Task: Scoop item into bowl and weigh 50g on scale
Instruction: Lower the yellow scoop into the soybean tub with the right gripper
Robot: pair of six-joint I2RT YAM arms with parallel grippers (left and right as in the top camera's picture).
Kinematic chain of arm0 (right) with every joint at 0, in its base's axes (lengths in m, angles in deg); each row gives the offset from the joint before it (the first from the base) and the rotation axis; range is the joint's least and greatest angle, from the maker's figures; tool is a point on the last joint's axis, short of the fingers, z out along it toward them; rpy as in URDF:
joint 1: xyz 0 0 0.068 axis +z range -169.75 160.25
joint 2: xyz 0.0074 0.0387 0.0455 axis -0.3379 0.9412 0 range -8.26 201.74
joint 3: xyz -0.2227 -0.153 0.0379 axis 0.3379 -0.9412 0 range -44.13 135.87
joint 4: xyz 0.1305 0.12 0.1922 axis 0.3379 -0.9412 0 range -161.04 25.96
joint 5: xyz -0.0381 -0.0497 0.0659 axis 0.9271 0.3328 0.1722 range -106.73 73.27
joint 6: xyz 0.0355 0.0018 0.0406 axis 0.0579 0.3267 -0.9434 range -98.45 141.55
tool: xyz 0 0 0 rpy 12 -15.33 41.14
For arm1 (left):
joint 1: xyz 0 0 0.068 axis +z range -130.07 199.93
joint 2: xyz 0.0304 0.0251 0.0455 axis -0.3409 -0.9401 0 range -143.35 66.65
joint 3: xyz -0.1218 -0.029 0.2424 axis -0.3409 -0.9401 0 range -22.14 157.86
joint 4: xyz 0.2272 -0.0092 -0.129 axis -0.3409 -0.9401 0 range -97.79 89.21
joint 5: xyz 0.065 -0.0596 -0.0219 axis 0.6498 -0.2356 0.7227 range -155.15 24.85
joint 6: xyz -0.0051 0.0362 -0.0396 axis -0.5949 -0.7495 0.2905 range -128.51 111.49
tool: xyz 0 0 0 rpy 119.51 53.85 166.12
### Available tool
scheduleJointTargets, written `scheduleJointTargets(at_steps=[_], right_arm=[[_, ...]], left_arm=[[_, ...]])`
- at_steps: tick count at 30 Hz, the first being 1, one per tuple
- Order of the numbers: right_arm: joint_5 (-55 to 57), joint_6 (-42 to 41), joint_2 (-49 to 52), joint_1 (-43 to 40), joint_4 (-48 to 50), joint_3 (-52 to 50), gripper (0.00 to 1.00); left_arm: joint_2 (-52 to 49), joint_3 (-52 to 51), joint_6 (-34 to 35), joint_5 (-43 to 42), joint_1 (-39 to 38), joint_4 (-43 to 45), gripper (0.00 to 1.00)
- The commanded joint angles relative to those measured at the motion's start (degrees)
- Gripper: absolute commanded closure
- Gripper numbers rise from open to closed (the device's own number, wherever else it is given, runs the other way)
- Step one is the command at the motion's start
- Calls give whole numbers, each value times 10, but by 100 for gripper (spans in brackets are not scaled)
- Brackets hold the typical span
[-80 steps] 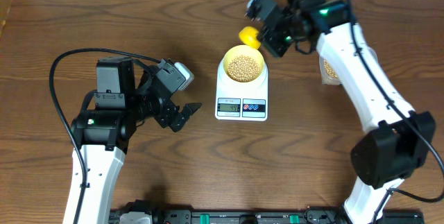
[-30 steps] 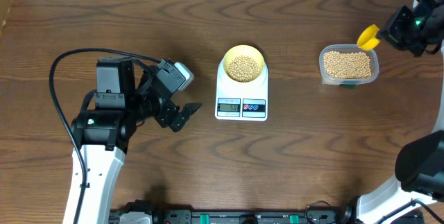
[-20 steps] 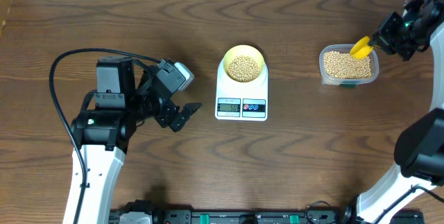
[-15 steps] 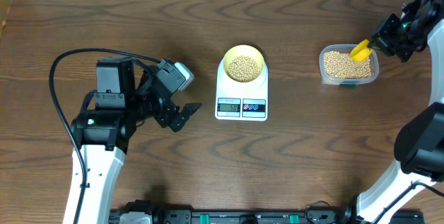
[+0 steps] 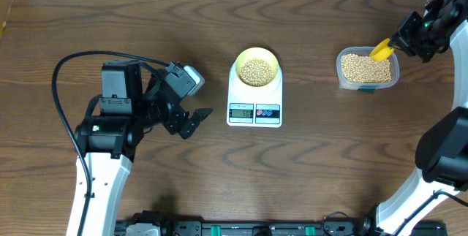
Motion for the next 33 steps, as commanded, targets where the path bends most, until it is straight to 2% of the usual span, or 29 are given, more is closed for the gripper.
scheduleJointTargets(at_steps=[1, 11, 16, 17, 18, 21, 29, 30, 31, 32, 33], right_arm=[[-13, -8, 4, 6, -2, -3, 96], [-12, -13, 11, 7, -1, -3, 94], [-12, -12, 28, 11, -7, -4, 82], [-12, -12, 29, 12, -8, -4, 78], [-11, -12, 31, 13, -11, -4, 70], [-11, -9, 31, 12, -20, -4, 58], [8, 14, 31, -10, -88, -4, 54], [16, 18, 31, -13, -100, -4, 48], [17, 27, 31, -15, -110, -4, 36], [16, 34, 31, -17, -119, -3, 23], [17, 42, 30, -17, -130, -1, 5]], left_arm=[[-2, -1, -3, -7, 2, 0, 2], [-2, -1, -3, -7, 2, 0, 2], [-2, -1, -3, -7, 2, 0, 2], [-2, -1, -3, -7, 2, 0, 2], [-2, -1, -3, -7, 2, 0, 2], [-2, -1, -3, -7, 2, 0, 2], [-2, -1, -3, -7, 2, 0, 2], [-2, -1, -3, -7, 2, 0, 2], [-2, -1, -3, -7, 2, 0, 2], [-2, -1, -3, -7, 2, 0, 2], [-2, -1, -3, -7, 2, 0, 2]])
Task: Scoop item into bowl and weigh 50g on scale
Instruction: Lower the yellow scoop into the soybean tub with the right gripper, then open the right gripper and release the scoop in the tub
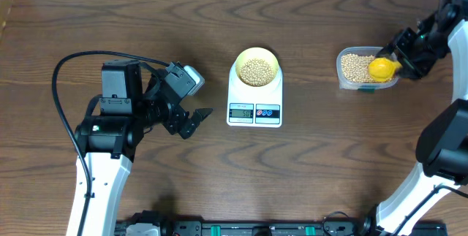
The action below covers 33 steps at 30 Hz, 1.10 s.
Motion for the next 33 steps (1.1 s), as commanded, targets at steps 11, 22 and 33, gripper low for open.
scheduleJointTargets(at_steps=[11, 22, 33], right_arm=[[76, 36, -49, -10, -81, 16, 1], [76, 36, -161, 12, -9, 28, 1], [76, 55, -225, 19, 22, 28, 1]], left_arm=[[-2, -2, -3, -7, 2, 0, 2], [-2, -2, -3, -8, 2, 0, 2], [-2, -2, -3, -7, 2, 0, 2]])
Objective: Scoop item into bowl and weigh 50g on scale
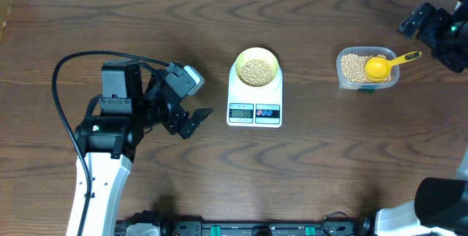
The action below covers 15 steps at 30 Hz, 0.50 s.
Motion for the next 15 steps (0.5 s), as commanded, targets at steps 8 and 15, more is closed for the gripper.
scheduleJointTargets(at_steps=[8, 15], right_arm=[[2, 59, -40, 3, -16, 10, 1], [15, 84, -96, 2, -21, 10, 1]], left_arm=[[-2, -2, -3, -7, 2, 0, 2], [-2, -2, -3, -7, 2, 0, 2]])
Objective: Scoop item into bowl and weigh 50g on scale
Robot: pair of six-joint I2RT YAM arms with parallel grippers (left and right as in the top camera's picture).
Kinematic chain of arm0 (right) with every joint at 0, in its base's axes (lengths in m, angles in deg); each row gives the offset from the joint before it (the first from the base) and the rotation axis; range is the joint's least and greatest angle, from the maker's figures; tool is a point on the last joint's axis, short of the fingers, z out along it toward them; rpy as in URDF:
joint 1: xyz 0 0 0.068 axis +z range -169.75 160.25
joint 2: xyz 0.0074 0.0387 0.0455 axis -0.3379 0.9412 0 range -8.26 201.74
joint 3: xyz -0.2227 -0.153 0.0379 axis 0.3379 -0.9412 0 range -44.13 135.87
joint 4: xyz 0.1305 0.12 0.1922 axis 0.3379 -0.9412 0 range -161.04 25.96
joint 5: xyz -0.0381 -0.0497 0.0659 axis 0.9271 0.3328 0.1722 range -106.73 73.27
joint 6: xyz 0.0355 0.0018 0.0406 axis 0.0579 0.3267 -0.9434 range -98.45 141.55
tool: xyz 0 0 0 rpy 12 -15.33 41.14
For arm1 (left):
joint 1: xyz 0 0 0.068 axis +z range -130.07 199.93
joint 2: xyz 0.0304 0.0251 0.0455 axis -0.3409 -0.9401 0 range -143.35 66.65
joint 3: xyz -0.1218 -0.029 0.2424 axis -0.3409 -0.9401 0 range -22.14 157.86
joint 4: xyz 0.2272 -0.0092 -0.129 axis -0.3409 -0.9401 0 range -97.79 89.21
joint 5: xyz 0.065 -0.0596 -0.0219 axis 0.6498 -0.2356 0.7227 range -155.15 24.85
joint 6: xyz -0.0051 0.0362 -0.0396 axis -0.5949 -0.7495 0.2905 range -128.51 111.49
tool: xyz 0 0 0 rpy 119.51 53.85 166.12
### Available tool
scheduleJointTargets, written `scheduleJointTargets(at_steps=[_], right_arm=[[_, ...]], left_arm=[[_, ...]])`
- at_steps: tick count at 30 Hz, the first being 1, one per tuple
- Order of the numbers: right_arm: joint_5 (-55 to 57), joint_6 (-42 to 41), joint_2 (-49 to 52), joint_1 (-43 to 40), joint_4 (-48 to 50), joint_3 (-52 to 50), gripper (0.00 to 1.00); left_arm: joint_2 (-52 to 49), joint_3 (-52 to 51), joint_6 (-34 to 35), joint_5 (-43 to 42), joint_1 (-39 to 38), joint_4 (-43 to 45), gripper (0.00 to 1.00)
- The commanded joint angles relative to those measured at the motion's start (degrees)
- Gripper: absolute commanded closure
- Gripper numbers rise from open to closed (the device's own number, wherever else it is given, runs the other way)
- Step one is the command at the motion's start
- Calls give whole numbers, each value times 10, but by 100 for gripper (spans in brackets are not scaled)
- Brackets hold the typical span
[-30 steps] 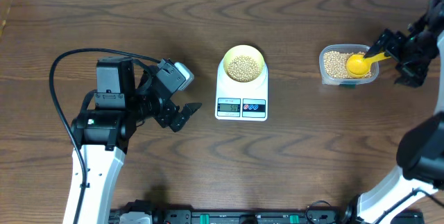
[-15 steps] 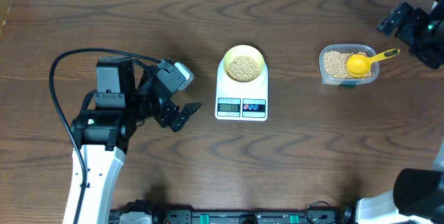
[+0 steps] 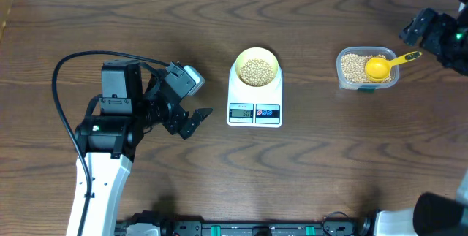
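A yellow bowl [image 3: 256,69] of pale beans sits on the white scale [image 3: 254,99] at the table's middle; the display digits are too small to read. To the right, a clear tub [image 3: 366,69] of beans holds a yellow scoop [image 3: 382,66], its handle lying over the tub's right rim. My right gripper [image 3: 414,28] hangs up and to the right of the scoop handle, apart from it, seemingly with nothing in it; its fingers are too dark to judge. My left gripper [image 3: 196,120] rests open left of the scale.
A black cable [image 3: 69,68] loops over the table behind the left arm. The table's far edge meets a white wall at the top.
The right gripper has shifted very slightly; the scoop still lies in the tub. The left arm, bowl and scale are unchanged.
The right gripper held the scoop tilted over the tub's right corner. Then it held the scoop lower in the tub's beans. Later the scoop lay in the tub on its own with the gripper drawn back to the upper right, as it stands now.
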Motion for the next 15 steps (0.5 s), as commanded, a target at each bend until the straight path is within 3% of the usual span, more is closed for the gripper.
scheduleJointTargets(at_steps=[1, 6, 15], right_arm=[[23, 19, -53, 2, 2, 10, 1], [69, 17, -103, 2, 5, 10, 1], [56, 17, -168, 2, -10, 10, 1]], left_arm=[[-2, -1, -3, -7, 2, 0, 2], [-2, -1, -3, -7, 2, 0, 2], [-2, -1, -3, -7, 2, 0, 2]])
